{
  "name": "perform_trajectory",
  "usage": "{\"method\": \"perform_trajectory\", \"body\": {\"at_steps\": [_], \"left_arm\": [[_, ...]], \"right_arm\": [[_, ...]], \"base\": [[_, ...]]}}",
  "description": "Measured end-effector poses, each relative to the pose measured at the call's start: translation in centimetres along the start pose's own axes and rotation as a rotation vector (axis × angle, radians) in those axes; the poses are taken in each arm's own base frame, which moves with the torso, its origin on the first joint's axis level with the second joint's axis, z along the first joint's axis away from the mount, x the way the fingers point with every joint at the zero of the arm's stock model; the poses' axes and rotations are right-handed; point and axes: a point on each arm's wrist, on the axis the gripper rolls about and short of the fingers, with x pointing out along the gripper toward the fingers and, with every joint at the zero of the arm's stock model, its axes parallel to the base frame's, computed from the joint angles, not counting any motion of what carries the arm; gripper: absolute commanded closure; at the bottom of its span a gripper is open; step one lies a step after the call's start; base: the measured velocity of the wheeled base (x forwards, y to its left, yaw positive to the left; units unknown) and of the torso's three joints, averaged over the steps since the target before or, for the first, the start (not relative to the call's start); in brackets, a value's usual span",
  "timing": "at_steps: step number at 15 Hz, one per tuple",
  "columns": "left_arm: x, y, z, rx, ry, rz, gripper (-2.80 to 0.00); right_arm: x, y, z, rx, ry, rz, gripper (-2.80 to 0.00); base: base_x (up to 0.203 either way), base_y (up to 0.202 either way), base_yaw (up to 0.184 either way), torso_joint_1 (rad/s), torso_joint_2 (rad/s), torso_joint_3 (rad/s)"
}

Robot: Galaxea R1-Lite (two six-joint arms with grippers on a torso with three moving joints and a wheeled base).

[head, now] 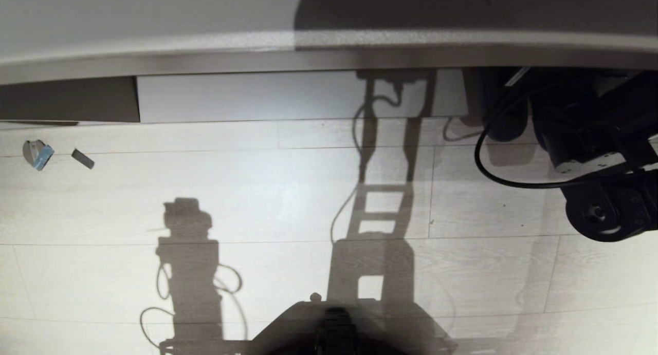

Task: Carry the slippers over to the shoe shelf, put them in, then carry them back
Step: Pick up the slippers in the shoe cabinet

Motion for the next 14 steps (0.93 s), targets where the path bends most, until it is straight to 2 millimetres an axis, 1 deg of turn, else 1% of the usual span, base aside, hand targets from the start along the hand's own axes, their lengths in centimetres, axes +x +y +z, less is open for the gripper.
{"method": "perform_trajectory", "body": {"at_steps": [4, 7, 10, 14], "left_arm": [[0.0, 0.0, 0.0, -0.005, 0.000, 0.003, 0.00], [0.0, 0.0, 0.0, -0.003, -0.001, 0.002, 0.00], [0.0, 0.0, 0.0, -0.007, 0.000, 0.003, 0.00], [0.0, 0.0, 0.0, -0.007, -0.001, 0.001, 0.00]], "right_arm": [[-3.7, 0.0, 0.4, -0.040, 0.097, 0.056, 0.00], [-6.5, 0.2, 1.3, -0.070, 0.147, 0.104, 0.00], [-9.2, 0.6, 2.0, -0.061, 0.199, 0.146, 0.00], [-12.6, -0.3, 3.0, -0.067, 0.253, 0.161, 0.00]], "base": [[0.000, 0.000, 0.000, 0.000, 0.00, 0.000], [0.000, 0.000, 0.000, 0.000, 0.00, 0.000], [0.000, 0.000, 0.000, 0.000, 0.00, 0.000], [0.000, 0.000, 0.000, 0.000, 0.00, 0.000]]}}
